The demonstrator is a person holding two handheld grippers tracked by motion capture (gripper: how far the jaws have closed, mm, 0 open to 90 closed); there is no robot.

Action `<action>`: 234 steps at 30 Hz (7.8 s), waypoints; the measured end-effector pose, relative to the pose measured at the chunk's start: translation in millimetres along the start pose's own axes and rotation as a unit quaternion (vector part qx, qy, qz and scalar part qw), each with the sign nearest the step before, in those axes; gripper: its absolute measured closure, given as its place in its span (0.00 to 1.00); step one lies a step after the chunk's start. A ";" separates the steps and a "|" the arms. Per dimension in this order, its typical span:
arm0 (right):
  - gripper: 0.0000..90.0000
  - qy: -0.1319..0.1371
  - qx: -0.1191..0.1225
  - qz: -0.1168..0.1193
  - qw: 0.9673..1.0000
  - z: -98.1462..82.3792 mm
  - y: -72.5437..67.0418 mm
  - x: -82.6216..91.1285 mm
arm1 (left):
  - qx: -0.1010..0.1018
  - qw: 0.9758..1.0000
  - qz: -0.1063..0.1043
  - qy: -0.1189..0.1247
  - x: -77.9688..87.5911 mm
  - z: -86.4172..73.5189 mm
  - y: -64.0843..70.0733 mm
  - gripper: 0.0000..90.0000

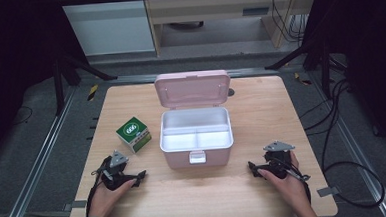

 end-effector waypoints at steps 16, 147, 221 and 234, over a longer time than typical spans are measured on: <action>0.01 0.001 0.001 0.002 1.000 -2.9 -2.3 3.3 | -0.100 0.994 -0.037 -0.038 47.5 57.0 36.4 0.09; 0.01 0.002 0.006 0.006 1.000 -4.6 -2.8 5.1 | -0.435 0.850 -0.117 -0.272 -53.0 228.0 164.3 0.96; 0.01 0.002 0.007 0.007 1.000 -4.9 -3.0 5.3 | -0.433 0.871 -0.144 -0.182 35.6 249.5 156.7 0.99; 0.01 0.002 0.009 0.008 1.000 -5.2 -2.7 5.6 | -0.420 0.883 -0.112 -0.177 79.1 240.0 127.6 0.99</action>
Point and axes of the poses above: each handheld gripper's, and its own axes: x roughly backward along the jaws, z roughly out of its top, y roughly to its right, the point moved 3 cm from there along -x, roughly forward along the jaws, and after that the axes turned 9 degrees about x, right-handed, at the moved point
